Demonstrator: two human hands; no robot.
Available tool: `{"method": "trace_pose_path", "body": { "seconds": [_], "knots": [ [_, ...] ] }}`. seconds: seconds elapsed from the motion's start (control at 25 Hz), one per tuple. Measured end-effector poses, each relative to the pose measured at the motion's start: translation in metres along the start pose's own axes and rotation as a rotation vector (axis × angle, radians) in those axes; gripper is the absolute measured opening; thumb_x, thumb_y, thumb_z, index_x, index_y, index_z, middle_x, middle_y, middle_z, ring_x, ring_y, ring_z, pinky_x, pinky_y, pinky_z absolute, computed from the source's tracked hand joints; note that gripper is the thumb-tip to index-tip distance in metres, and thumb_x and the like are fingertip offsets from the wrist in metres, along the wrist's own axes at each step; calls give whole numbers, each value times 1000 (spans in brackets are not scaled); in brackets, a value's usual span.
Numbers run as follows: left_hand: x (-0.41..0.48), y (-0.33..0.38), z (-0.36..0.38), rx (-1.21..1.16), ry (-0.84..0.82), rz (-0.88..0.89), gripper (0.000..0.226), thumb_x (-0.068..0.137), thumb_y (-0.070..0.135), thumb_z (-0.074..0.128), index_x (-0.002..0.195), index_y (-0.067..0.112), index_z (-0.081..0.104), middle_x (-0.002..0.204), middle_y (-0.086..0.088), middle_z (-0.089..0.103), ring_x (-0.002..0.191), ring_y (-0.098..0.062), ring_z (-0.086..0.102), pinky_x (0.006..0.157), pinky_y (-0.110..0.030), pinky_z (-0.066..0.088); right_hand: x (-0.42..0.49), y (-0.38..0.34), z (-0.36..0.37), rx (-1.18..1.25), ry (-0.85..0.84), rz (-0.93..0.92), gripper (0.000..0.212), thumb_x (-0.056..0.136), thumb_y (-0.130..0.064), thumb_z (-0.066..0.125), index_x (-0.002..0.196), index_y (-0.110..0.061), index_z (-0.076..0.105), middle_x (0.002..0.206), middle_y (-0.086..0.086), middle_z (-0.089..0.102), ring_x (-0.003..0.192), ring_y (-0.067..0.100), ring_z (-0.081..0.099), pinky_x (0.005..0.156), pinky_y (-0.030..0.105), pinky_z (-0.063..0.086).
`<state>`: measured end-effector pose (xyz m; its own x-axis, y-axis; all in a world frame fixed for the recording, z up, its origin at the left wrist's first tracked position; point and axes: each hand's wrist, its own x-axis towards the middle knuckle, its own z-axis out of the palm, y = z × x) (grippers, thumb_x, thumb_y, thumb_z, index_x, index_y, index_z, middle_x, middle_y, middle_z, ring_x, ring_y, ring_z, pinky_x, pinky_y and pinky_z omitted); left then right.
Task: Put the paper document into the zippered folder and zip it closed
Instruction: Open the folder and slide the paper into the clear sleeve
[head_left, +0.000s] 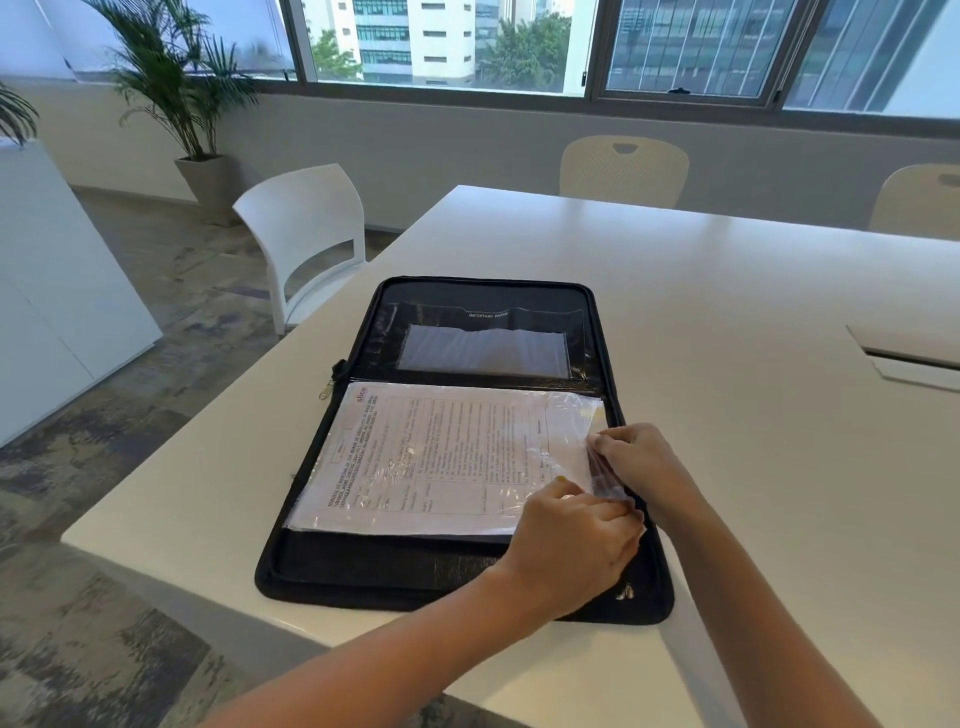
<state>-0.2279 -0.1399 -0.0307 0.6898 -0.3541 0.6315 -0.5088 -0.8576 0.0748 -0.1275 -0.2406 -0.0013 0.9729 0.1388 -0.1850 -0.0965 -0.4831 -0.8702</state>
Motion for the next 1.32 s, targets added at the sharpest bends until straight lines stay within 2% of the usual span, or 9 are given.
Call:
{"method": "trace_pose_path", "body": {
  "seconds": [0.2,0.32,0.44,0.6,0.76,0.84,0.96,1.12,1.32],
  "knots": [
    [-2,2,4,-6,-2,-15,35,101,30,45,90,22,77,91,6,77,84,-10,72,75,-33,54,-4,3,2,27,6,17,19,88,-21,67,102,-8,73,97,9,72,92,27,68,87,43,56],
    [-6,3,5,-10,4,3,31,100,28,49,91,22,78,93,7,77,89,-9,71,74,-32,54,-8,8,-6,5,45,-17,13,84,-17,72,95,-10,72,91,9,72,82,23,71,73,39,60],
    [-10,5,6,-25,-1,51,22,96,24,56,94,23,78,99,8,77,100,-8,69,76,-29,53,-17,11,-13,39,52,-7,10,82,-11,74,90,-8,70,75,10,74,58,16,71,50,24,54],
    [-11,7,6,-41,-17,101,16,90,21,64,98,24,78,104,9,76,103,-7,68,79,-27,53,-30,13,-20,-5,48,9,12,80,-9,75,90,-10,68,72,12,74,61,23,73,60,30,59],
    [-11,11,1,-59,-61,131,19,93,21,60,102,25,76,102,9,76,95,-8,71,78,-29,54,-50,15,-30,-99,31,15,10,79,-9,76,86,-14,70,64,7,73,54,13,68,52,21,52],
    [-8,11,-4,-92,-81,130,21,95,21,56,103,27,75,95,10,77,83,-9,71,74,-30,54,-61,17,-35,-148,42,31,9,78,-10,75,84,-15,71,62,5,73,54,12,68,51,23,53],
    [1,-4,-18,-165,-90,45,20,96,26,54,99,29,74,86,12,76,68,-8,69,73,-28,52,-79,22,-39,-242,129,58,10,80,-18,75,87,-17,67,69,3,72,58,19,70,59,34,61],
    [11,-56,-32,-204,-109,-144,16,93,31,64,105,28,74,89,14,77,68,-3,69,83,-28,50,-101,32,-37,-479,136,86,29,79,-37,75,99,-20,64,87,-1,69,80,18,65,75,37,56],
    [9,-110,-37,-70,-305,-260,23,96,31,58,114,26,72,103,11,75,85,-6,71,99,-36,49,-106,41,-24,-522,191,50,19,86,-25,67,103,-17,68,87,-3,71,81,16,62,72,30,51]
  ]
}}
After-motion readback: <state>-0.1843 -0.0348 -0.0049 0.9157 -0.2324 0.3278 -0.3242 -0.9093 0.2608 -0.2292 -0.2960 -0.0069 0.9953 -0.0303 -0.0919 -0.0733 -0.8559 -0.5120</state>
